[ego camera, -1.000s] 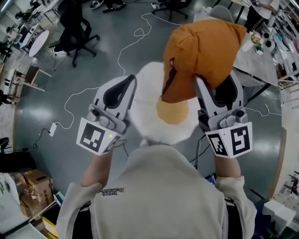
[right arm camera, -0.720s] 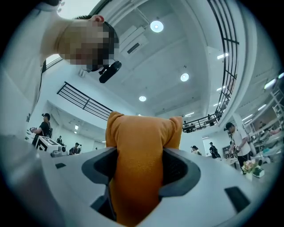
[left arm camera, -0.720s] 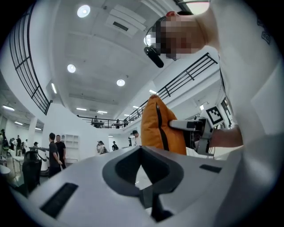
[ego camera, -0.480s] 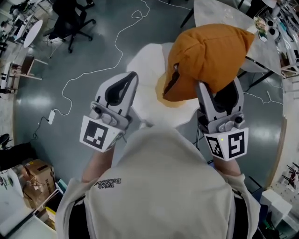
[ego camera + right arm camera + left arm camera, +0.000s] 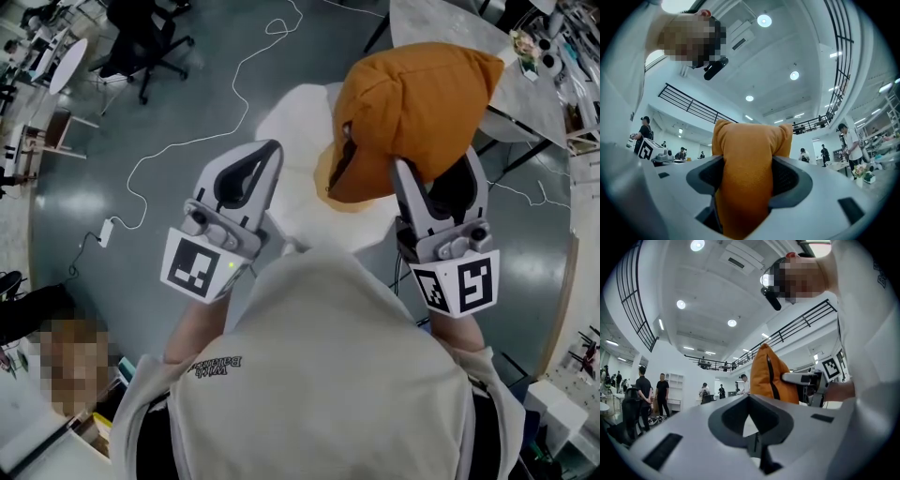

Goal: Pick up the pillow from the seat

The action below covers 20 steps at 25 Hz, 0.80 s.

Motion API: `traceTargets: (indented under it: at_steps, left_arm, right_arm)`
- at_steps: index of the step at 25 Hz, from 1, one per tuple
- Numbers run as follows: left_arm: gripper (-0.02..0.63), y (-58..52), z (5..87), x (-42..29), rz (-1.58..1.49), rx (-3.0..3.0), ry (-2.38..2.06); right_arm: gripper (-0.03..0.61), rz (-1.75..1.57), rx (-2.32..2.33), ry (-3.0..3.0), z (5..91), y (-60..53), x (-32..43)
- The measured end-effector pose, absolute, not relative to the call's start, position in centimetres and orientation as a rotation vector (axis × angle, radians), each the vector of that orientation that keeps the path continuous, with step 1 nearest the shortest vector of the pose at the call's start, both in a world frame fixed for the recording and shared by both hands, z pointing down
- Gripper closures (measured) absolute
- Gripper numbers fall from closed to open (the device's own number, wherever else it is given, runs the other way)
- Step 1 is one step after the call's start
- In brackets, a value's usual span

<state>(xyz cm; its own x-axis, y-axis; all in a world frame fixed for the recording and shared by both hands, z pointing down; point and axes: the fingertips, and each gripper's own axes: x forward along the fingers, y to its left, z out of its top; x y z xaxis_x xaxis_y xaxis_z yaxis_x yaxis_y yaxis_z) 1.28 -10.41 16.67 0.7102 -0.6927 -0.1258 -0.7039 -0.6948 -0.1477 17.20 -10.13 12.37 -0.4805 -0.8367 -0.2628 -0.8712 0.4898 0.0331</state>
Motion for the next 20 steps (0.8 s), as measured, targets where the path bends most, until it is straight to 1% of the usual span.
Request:
traceTargets:
  at_steps: [7,13,20]
  left_arm:
    - [0.604,-8.6,16.4,0.8,0.067,-2.733,1.094]
    - [0.604,-7.4,15.8,0.6,0.126,-2.735,1.074]
    - [0.604,-6.6,16.9,0.1,0.081,-2.789,1.088]
  right_arm:
    - [0.278,0.262,-1.463,2.512,11.6,-8.6,16.5]
    - [0.277,0.264,-1.479,2.511,11.4,-7.3,16.2]
    - [0.276,0.244,-1.498,2.496,11.6,-6.2,16.0]
